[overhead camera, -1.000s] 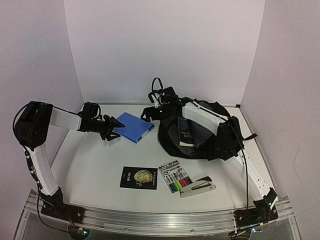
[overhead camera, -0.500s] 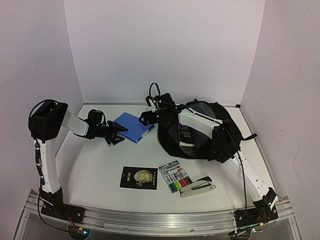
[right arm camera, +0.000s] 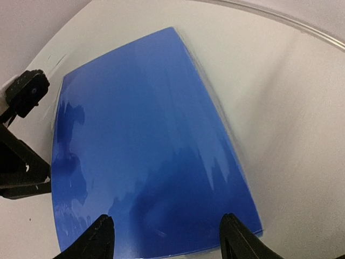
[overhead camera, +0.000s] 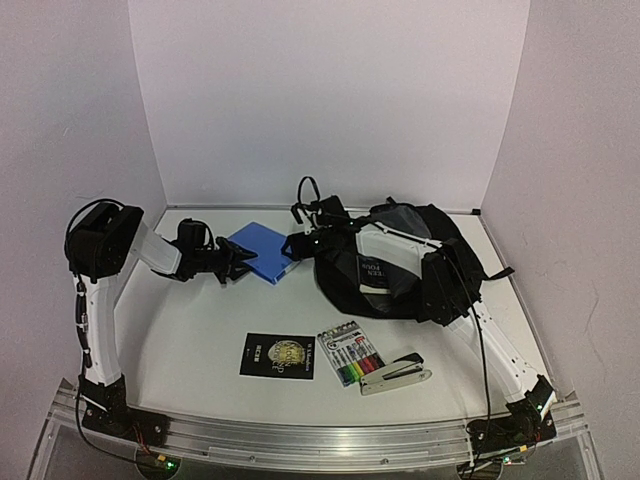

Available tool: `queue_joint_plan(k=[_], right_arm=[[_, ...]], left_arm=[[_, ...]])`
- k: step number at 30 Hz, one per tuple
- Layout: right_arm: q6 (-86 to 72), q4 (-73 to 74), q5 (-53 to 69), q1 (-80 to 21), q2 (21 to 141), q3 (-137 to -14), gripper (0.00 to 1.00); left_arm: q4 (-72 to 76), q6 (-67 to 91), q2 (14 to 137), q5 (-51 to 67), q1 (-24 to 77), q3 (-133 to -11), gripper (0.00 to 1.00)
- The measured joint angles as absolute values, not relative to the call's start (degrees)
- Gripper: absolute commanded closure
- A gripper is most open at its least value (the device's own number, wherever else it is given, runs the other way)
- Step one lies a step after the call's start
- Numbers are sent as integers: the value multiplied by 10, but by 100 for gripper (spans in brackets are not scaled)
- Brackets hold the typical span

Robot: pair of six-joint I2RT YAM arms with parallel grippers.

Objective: Pack the student bag
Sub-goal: Pick up the files from the center of the board.

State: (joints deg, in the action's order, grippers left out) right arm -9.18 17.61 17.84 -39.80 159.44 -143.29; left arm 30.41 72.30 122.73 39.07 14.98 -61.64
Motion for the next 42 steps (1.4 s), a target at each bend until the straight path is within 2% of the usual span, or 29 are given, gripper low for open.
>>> queue_joint_plan(k=[5,8,11,14,17,21,22,26,33,38,42], right_arm=[[-95,169,206,-400,1594,-1423,38],[-97,166,217,-402,1594,-1420,40],[-101,162,225,-405,1594,-1417,40],[-104,161,231,-408,1594,-1416,38],[-107,161,237,-410,1594,-1415,27],[-117,167,247,-411,1582,-1410,3],[-126,171,251,-411,1576,-1408,2],[-156,193,277,-404,1530,-1395,2],[-231,197,319,-356,1345,-1291,2],[-289,182,371,-300,1223,-1181,2],[-328,174,431,-288,1189,-1111,2]], left_arm=[[317,733,1247,390,150,-631,60],[330,739,1267,393,150,-643,60],[336,741,1280,394,150,-660,71],[341,744,1296,395,149,-674,88],[347,747,1301,399,149,-675,99],[350,749,1296,402,146,-673,100],[350,749,1288,404,145,-668,100],[323,738,1233,418,127,-659,100],[219,674,1104,446,93,-705,100],[195,659,1070,471,94,-758,100],[201,676,1070,511,94,-798,100]])
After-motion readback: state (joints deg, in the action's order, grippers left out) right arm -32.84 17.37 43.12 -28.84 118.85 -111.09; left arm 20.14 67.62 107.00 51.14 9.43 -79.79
